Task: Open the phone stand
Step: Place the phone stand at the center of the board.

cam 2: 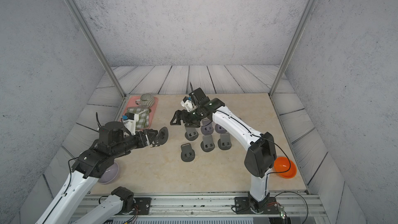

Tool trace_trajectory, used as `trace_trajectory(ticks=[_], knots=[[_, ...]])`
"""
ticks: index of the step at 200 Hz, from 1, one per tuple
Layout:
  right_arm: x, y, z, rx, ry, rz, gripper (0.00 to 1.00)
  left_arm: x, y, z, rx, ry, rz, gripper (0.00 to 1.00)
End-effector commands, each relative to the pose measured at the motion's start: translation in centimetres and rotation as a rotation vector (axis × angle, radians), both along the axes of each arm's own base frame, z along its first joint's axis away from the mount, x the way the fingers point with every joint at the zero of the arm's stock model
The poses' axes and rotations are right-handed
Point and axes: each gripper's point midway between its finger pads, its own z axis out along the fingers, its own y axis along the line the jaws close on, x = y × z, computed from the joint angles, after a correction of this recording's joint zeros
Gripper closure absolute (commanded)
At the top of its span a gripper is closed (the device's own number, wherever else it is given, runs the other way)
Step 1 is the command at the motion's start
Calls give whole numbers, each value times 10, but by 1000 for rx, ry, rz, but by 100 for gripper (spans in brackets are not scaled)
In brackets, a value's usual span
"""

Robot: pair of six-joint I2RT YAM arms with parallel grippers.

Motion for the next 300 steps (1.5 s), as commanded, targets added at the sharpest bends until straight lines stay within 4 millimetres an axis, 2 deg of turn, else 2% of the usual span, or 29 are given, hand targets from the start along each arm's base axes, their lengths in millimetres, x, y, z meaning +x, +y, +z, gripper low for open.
trace_trajectory(ticks=[1,69,118,164,182,250,300], knots=[[-4,-22,12,-58,-78,-29,1,3,8,2,51,5,28,49],[-25,-63,22,-151,-162,-53,1,25,22,-34,211,106,110,48],[-49,-94,23,-181,-188,-93,1,52,31,-53,316,132,194,46],[-68,-120,20,-217,-196,-128,1,87,25,-71,392,126,258,45],[-73,-130,20,-241,-205,-144,1,102,16,-82,401,126,260,45],[-88,-170,23,-328,-257,-219,1,140,-16,-142,474,227,224,45],[-97,-188,26,-355,-283,-256,1,157,-24,-153,547,196,241,45]])
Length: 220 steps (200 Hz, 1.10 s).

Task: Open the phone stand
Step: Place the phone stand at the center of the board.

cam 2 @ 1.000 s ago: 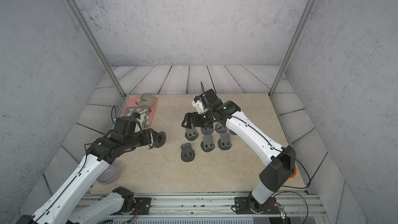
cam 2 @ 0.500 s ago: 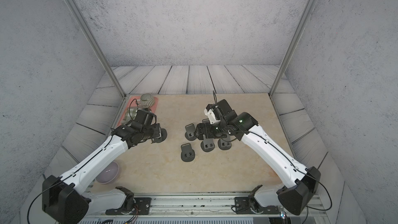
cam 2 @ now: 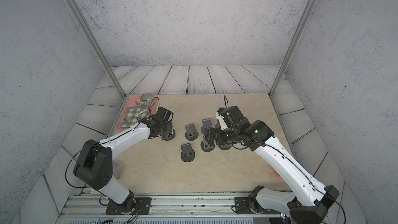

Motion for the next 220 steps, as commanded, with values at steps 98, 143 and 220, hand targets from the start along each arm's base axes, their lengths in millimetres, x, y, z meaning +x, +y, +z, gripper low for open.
trace_trajectory(ticks=[98,143,220], knots=[[-18,-33,-6,-52,-4,-85,1,23,-10,-23,129,13,8,41],[-24,-40,-8,-51,-1,-102,1,23,-19,-32,126,40,-17,31],[-22,-48,-4,-95,-36,-99,1,22,-19,-13,138,22,-19,2]])
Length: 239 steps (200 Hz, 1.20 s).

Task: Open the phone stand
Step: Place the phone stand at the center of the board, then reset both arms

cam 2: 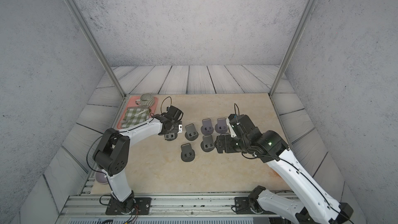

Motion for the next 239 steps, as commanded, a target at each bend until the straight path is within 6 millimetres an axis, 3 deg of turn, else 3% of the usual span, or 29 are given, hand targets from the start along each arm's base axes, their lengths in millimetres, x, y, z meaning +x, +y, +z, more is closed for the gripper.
trace_trajectory(ticks=[1,31,69,95,129,150,185,207,239], knots=[[3,-7,1,-45,-24,-7,1,-2,3,17,20,-15,-1,2],[23,-16,1,-143,-73,-44,1,-9,2,44,-10,-58,-60,2],[59,-32,5,-261,-245,-95,1,-33,16,85,-22,-162,-136,2],[86,-49,13,-334,-447,-194,1,-55,42,108,-13,-261,-145,2],[114,-70,19,-385,-672,-274,1,-79,96,111,-37,-311,-46,2],[124,-95,0,-390,-644,-317,1,-88,131,107,23,-345,38,2],[127,-135,-54,-405,-558,-357,1,-91,160,94,112,-414,107,2],[131,-149,-85,-395,-538,-384,1,-86,174,89,174,-458,135,2],[157,-145,-109,-352,-596,-385,1,-68,173,80,180,-520,81,2]])
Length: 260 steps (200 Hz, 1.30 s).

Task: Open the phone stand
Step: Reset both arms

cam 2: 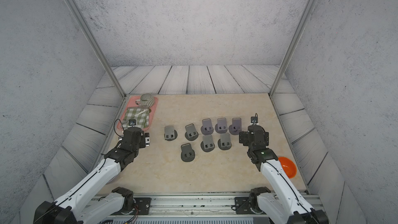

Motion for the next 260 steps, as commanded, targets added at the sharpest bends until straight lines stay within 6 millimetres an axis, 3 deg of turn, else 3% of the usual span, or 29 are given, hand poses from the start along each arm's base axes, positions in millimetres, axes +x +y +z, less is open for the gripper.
trace_trajectory(ticks=[1,57,96,130,152,195,260], knots=[[31,13,7,43,-140,61,1,23,1,14,28,-123,-31,2],[63,2,-28,-15,-209,12,1,52,9,-22,-9,-178,-11,2],[74,-6,-38,-22,-232,-15,1,71,21,-20,-33,-211,16,2],[78,-11,-56,6,-233,-23,1,73,23,-16,-35,-257,-65,2],[81,-9,-58,10,-212,-6,1,78,19,-18,-38,-270,-112,2],[82,-8,-59,13,-204,3,1,96,20,-48,-38,-223,-123,2],[83,-8,-59,14,-203,2,1,98,25,-47,-79,-213,-122,2]])
